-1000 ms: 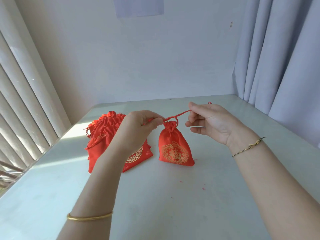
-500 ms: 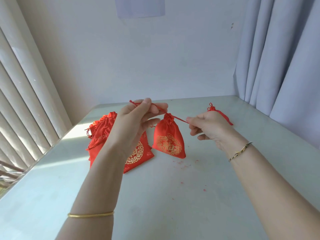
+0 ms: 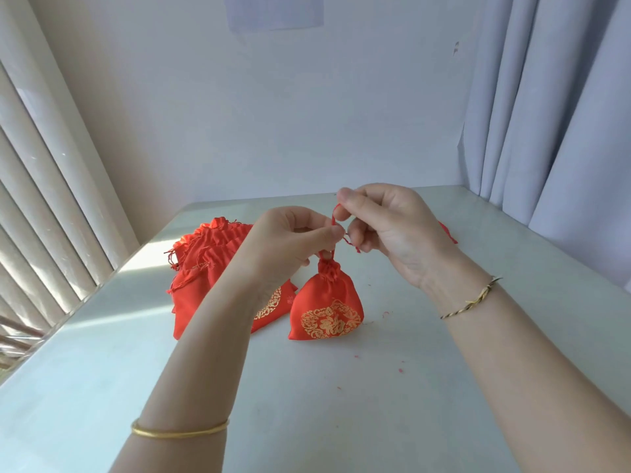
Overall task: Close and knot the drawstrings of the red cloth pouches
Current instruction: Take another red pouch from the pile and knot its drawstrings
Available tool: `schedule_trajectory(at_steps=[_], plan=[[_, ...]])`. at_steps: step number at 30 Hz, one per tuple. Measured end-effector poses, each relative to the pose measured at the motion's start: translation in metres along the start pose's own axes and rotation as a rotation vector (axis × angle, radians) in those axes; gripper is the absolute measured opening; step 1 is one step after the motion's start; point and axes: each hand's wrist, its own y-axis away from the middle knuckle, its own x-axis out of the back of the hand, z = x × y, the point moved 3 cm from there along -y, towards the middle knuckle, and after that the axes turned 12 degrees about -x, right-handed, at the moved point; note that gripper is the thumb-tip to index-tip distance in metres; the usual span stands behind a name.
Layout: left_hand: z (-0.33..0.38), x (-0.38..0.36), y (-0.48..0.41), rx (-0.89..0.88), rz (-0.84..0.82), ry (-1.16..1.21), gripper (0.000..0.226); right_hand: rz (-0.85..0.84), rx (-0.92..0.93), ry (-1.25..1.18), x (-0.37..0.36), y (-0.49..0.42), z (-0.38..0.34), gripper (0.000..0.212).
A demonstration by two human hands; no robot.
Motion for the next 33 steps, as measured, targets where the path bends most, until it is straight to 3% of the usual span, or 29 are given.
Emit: schedule_trajectory(at_steps=[4, 6, 8, 16, 33], plan=[[-0.003, 0.004, -0.001, -0.008, 0.053, 0.035, 0.011, -0.095, -0.233, -0.074, 0.000, -0.002, 0.007, 0.042], [-0.006, 0.006, -0.002, -0.004, 0.090, 0.063, 0.010, -0.108, -0.258, -0.047, 0.000, -0.002, 0.009, 0.026], [-0.008, 0.008, -0.002, -0.002, 0.136, 0.070, 0.011, -0.073, -0.207, -0.020, -0.001, -0.003, 0.010, 0.006], [-0.013, 0.007, -0.005, -0.013, 0.249, 0.032, 0.014, -0.030, 0.145, 0.240, -0.013, -0.003, 0.013, 0.016], [-0.018, 0.009, -0.008, -0.018, 0.361, 0.002, 0.011, 0.236, 0.319, 0.520, -0.022, 0.003, 0.009, 0.006]])
